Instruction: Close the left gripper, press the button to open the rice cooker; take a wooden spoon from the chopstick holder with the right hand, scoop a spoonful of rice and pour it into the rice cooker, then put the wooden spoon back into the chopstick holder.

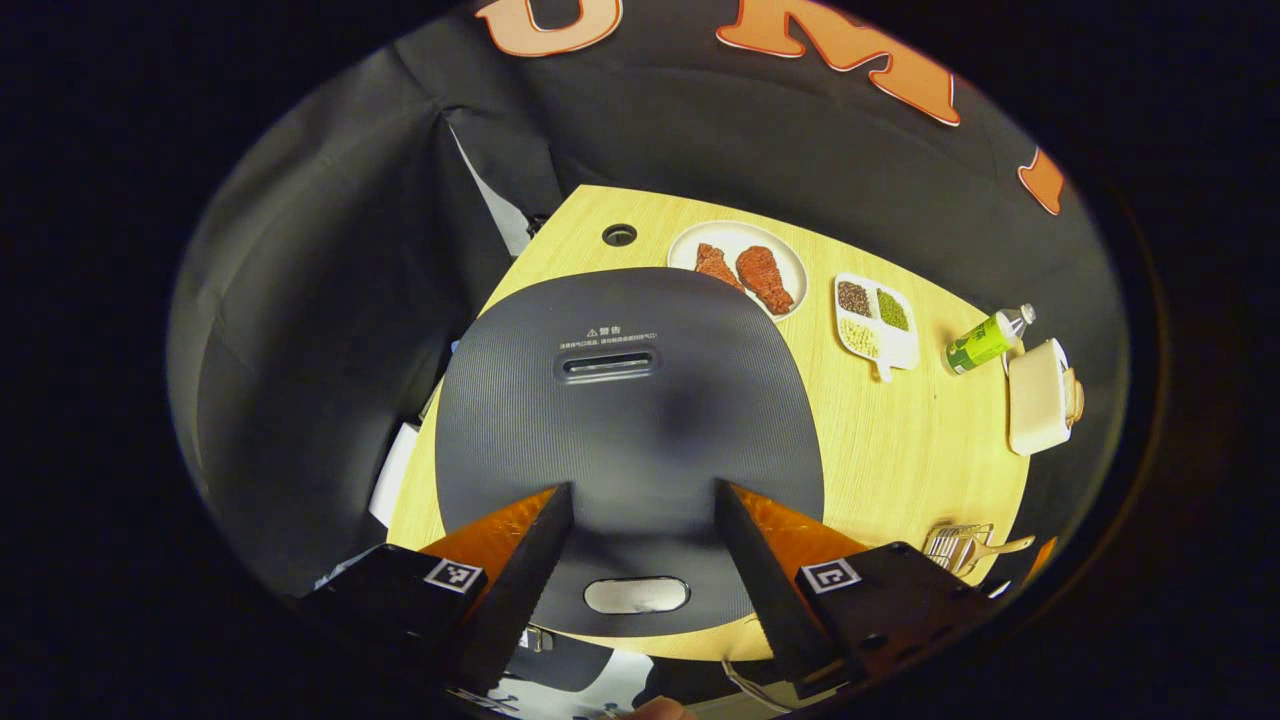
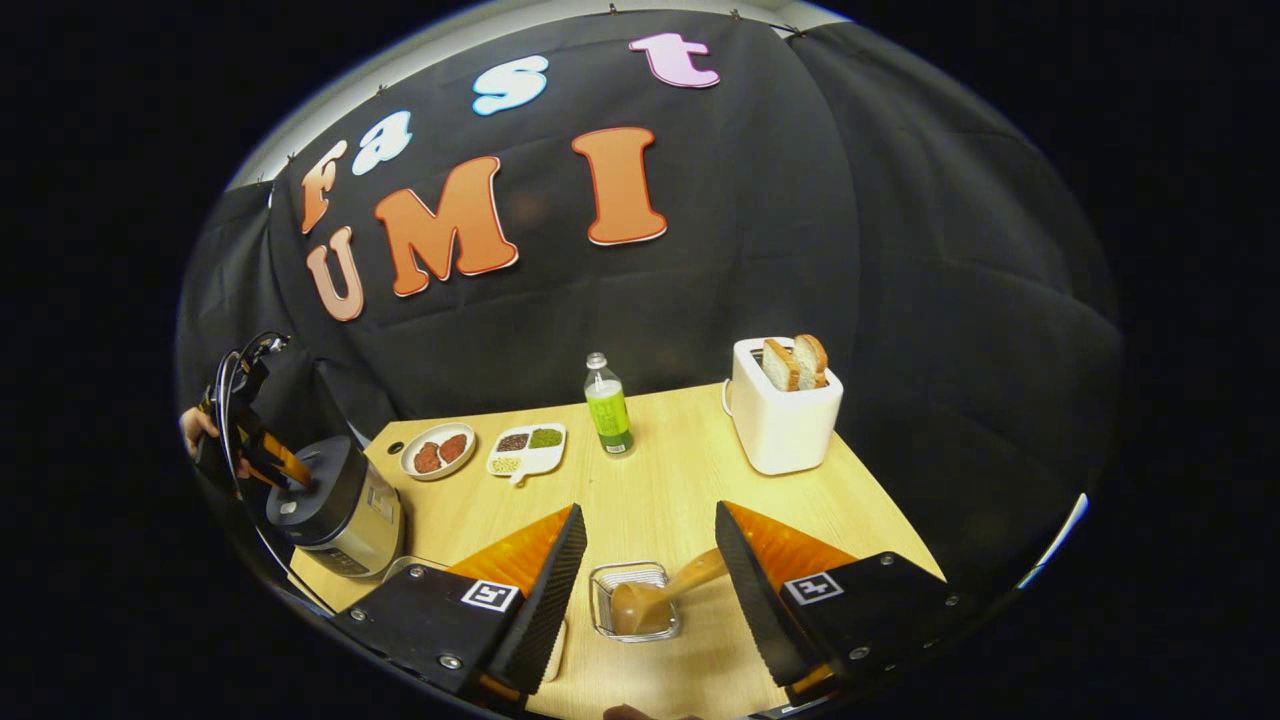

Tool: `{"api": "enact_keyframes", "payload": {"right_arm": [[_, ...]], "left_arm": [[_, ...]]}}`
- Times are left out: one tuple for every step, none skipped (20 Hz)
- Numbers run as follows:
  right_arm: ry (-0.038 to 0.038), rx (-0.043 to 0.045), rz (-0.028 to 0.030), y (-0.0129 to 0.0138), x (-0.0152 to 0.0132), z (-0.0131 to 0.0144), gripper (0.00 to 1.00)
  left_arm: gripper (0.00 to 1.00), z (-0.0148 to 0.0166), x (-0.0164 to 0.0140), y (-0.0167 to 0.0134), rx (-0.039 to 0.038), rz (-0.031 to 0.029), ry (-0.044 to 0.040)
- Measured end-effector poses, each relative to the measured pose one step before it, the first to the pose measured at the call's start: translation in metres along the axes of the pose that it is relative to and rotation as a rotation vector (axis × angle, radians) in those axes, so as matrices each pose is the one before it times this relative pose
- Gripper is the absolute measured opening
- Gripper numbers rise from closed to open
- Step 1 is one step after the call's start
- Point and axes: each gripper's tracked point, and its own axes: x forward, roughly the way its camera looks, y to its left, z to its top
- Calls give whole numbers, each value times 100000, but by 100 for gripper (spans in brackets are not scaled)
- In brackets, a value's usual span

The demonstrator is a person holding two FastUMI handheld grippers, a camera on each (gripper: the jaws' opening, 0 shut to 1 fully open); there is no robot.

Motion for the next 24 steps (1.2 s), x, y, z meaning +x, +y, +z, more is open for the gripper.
{"api": "enact_keyframes", "payload": {"right_arm": [[-469,-788,1200,470,98,98,81],[-335,-877,993,367,23,39,81],[-287,-772,1072,400,99,90,81],[-604,-595,1083,389,28,160,81],[-704,-292,1265,404,169,275,81],[-134,-214,1375,525,290,224,81],[1175,-1154,209,178,281,-80,81],[-488,-1617,593,263,165,518,82],[-2625,-1844,482,260,38,1356,82],[-3542,-2102,434,304,161,1583,82],[-3573,-1709,66,252,46,1426,82],[-3283,-1121,335,318,48,1477,82],[-3671,-466,363,492,-8,1384,81],[-4064,-630,-17,347,-50,1596,82],[-4628,-830,222,424,-128,1679,81],[-4552,-1282,2,418,-85,1553,81],[-3719,-1749,-290,233,46,1325,81],[-2755,-2174,-154,170,49,1018,89],[-2359,-2028,742,362,101,975,81],[-2076,-632,447,274,-52,1127,89],[-2130,-97,378,276,43,1208,84],[-2181,-166,-245,-87,54,970,89],[-1900,-219,-409,-91,-65,904,85],[-1522,-52,-494,-34,-227,728,89]], "left_arm": [[100,43,-6,2,1261,-327,-4039],[100,-30,-90,-82,1528,-292,-5217],[99,119,-47,-127,1293,4,-6904],[99,30,-77,82,1290,70,-8083],[100,329,48,59,-209,571,-10172],[99,579,111,10,-2614,2314,-11378],[99,299,46,-36,-1541,3420,-9692],[99,-140,-34,168,114,3564,-7908],[99,-116,-459,-29,436,2367,-2606],[99,30,-940,-561,-830,24,-1991],[99,1152,-1115,-524,-459,-1024,-3740],[100,2247,-1291,-198,104,-337,-5840],[100,2266,-888,22,38,98,-4965],[100,2602,-1262,-164,-315,-407,-5008],[100,3097,-1443,-499,-595,-1377,-5683],[100,2429,-1357,-782,-18,-1610,-5055],[97,2218,-862,-648,468,-1805,-4115],[98,494,-316,-1376,465,-1271,-3854],[97,1828,-519,-955,-1,-2260,-3539],[100,2789,-1258,-437,-378,-2316,-2482],[100,1458,-290,-1062,-474,-2700,-2308],[100,1200,-254,-1055,-11,-2355,-1905],[100,1270,-319,-752,413,-2323,-2025],[100,1178,-268,-660,492,-1894,-1761]]}}
